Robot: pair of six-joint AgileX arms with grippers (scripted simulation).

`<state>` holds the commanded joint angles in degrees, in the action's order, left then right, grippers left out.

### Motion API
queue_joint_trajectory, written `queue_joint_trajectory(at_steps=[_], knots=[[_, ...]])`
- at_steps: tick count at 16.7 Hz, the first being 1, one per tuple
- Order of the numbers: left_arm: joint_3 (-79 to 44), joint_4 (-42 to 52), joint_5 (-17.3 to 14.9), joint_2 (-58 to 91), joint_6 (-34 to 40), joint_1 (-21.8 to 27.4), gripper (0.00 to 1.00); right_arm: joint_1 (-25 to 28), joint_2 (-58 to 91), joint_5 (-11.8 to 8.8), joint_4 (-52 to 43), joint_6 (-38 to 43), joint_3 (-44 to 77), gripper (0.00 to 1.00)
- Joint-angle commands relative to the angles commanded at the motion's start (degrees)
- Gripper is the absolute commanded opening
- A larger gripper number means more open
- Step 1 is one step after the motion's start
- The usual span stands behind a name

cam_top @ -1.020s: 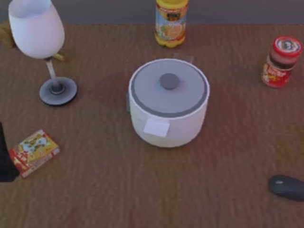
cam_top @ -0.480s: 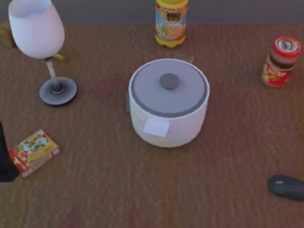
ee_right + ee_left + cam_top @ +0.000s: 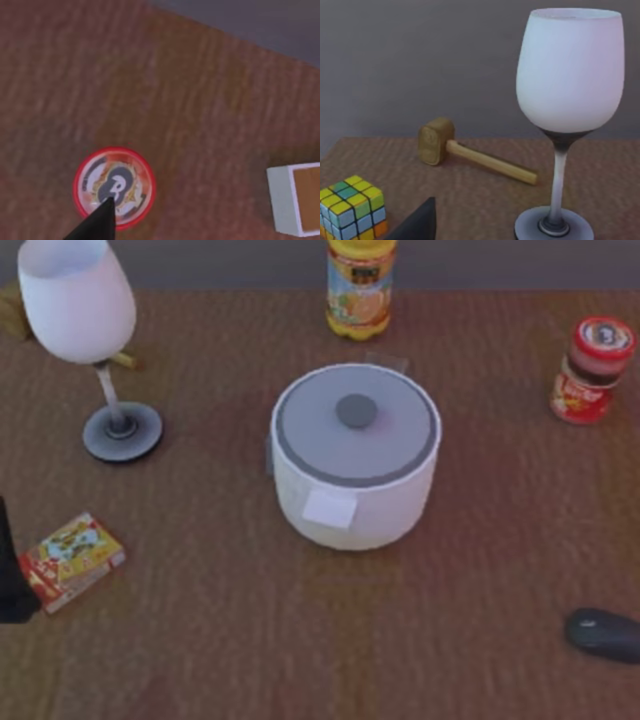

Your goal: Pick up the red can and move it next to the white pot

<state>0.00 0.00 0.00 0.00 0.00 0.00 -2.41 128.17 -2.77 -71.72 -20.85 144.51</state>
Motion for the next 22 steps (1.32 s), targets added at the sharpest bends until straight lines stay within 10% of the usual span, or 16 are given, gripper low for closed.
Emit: queue_joint_trajectory(at_steps=[10,22], knots=[[0.0,0.0,0.0,0.0,0.0,0.0,1.0,3.0,28.8,-2.6,-15.7,-7.1,19.4,1.0],[0.0,0.0,0.0,0.0,0.0,0.0,1.0,3.3,26.6,-2.6,-6.7,-6.8,8.1,1.0]])
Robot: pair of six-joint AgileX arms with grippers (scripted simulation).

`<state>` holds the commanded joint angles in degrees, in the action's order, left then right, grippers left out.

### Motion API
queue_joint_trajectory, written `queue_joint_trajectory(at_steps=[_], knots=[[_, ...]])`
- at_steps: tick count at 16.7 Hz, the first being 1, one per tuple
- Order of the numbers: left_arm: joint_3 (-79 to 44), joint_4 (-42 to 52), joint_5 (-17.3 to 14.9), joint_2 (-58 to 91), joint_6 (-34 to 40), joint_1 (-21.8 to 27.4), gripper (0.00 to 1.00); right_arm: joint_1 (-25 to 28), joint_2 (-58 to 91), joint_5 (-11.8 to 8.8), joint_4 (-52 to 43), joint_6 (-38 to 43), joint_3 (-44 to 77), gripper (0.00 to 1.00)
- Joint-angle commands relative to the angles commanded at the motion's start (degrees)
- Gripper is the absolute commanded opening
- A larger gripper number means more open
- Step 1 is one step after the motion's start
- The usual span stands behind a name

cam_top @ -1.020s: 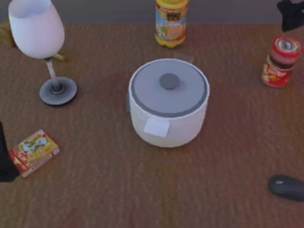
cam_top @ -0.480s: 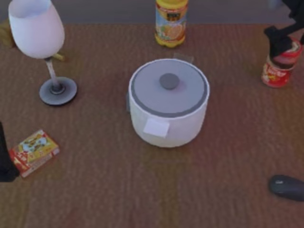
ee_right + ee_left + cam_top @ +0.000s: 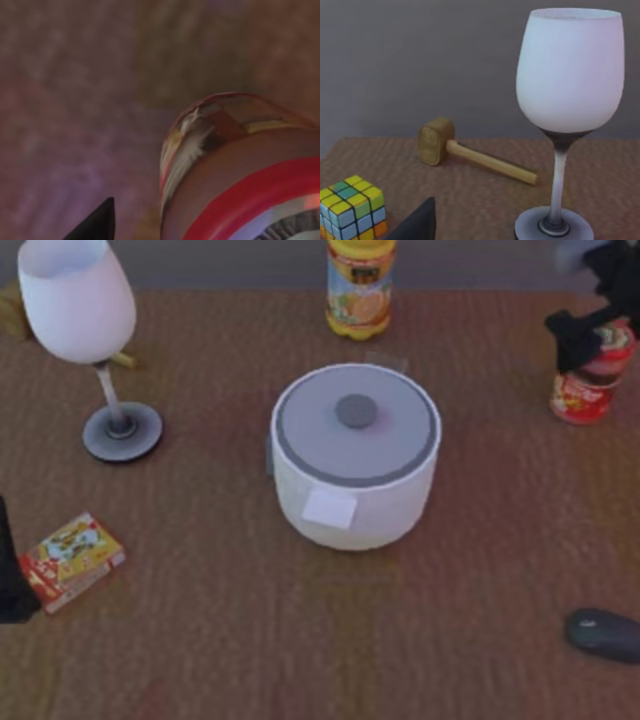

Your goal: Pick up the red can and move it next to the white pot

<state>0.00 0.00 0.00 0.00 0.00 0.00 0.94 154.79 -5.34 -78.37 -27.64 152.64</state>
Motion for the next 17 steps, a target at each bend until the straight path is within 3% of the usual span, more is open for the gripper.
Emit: queue_joint_trajectory(at_steps=[8,17], knots=[[0.0,0.0,0.0,0.0,0.0,0.0,1.0,0.3,-1.3,0.0,5.9,0.3,-7.1,1.0],[0.0,0.0,0.0,0.0,0.0,0.0,1.0,0.3,-1.3,0.0,5.9,0.3,-7.1,0.32]])
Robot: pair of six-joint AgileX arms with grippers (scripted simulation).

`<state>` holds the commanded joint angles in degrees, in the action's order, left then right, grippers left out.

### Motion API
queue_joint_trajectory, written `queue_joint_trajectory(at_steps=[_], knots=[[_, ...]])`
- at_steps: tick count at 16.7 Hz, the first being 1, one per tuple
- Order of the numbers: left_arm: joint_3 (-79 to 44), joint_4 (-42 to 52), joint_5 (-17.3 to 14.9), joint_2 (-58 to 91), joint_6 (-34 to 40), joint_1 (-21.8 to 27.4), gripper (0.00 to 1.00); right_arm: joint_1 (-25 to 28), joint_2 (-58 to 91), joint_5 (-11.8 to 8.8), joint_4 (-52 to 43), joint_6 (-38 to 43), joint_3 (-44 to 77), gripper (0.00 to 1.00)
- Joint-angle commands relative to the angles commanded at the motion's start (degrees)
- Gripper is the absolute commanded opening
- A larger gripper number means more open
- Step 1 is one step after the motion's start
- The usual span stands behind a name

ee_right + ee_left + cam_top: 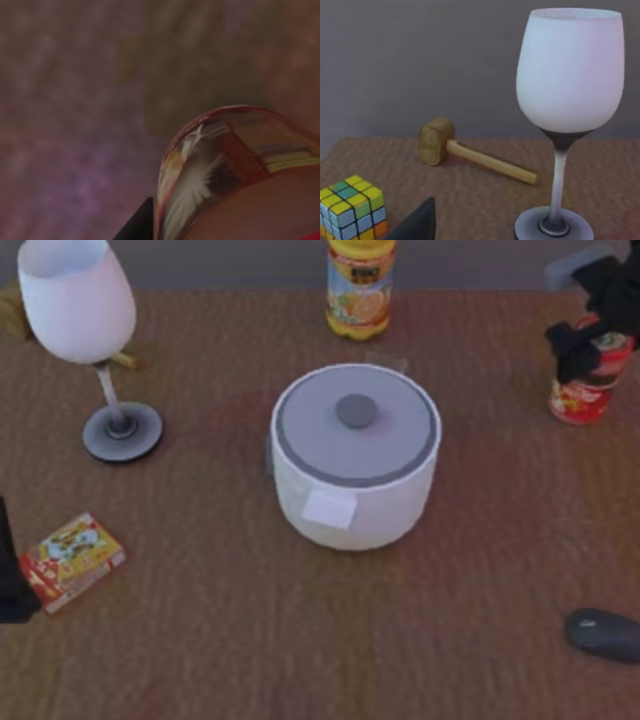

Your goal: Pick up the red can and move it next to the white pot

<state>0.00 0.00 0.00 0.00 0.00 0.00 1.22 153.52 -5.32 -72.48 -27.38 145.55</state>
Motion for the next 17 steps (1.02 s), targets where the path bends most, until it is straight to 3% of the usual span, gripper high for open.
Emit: queue_joint_trajectory(at_steps=[4,5,17], knots=[[0.0,0.0,0.0,0.0,0.0,0.0,1.0,0.0,0.0,0.0,0.0,0.0,0.0,0.02],[0.0,0.0,0.0,0.0,0.0,0.0,1.0,0.0,0.0,0.0,0.0,0.0,0.0,0.0],[0.0,0.0,0.0,0.0,0.0,0.0,1.0,0.0,-4.1,-0.2,0.4,0.1,-4.1,0.0]])
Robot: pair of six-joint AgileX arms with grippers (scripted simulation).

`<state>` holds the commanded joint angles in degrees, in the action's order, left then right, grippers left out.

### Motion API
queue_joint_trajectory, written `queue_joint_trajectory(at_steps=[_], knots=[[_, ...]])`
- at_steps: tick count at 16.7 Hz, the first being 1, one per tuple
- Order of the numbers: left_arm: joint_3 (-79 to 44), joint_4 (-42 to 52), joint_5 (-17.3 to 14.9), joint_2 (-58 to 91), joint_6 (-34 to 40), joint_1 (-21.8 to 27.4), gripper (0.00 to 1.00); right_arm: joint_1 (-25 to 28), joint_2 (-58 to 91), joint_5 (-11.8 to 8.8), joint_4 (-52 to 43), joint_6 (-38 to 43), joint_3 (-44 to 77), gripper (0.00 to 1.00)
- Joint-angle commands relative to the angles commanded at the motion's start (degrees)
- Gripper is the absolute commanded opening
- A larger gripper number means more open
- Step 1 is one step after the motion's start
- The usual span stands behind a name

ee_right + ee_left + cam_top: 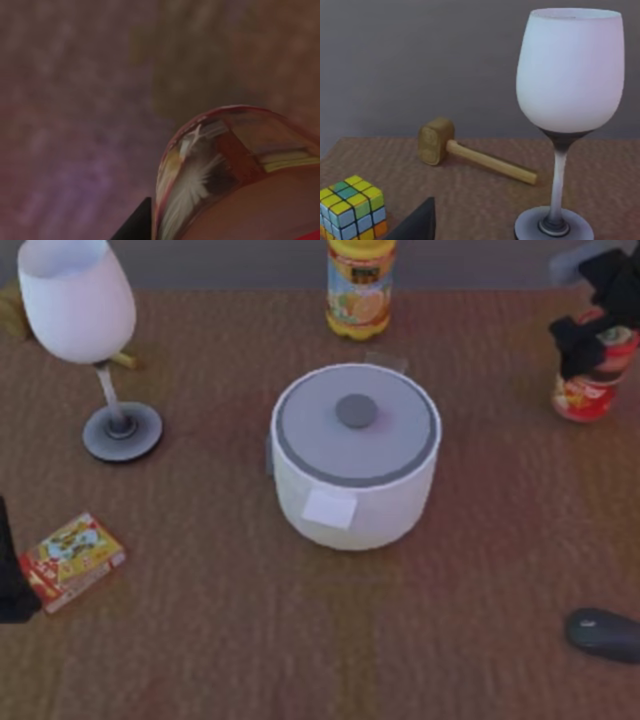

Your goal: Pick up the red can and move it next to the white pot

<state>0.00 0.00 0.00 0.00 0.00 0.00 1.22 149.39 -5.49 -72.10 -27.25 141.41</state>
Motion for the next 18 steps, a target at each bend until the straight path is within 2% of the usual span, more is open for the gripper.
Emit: queue_joint_trajectory(at_steps=[9,18], knots=[[0.0,0.0,0.0,0.0,0.0,0.0,1.0,0.8,-25.9,-0.2,1.6,0.3,-27.9,0.0],[0.0,0.0,0.0,0.0,0.0,0.0,1.0,1.6,-28.5,0.2,2.4,2.5,-31.2,0.0]])
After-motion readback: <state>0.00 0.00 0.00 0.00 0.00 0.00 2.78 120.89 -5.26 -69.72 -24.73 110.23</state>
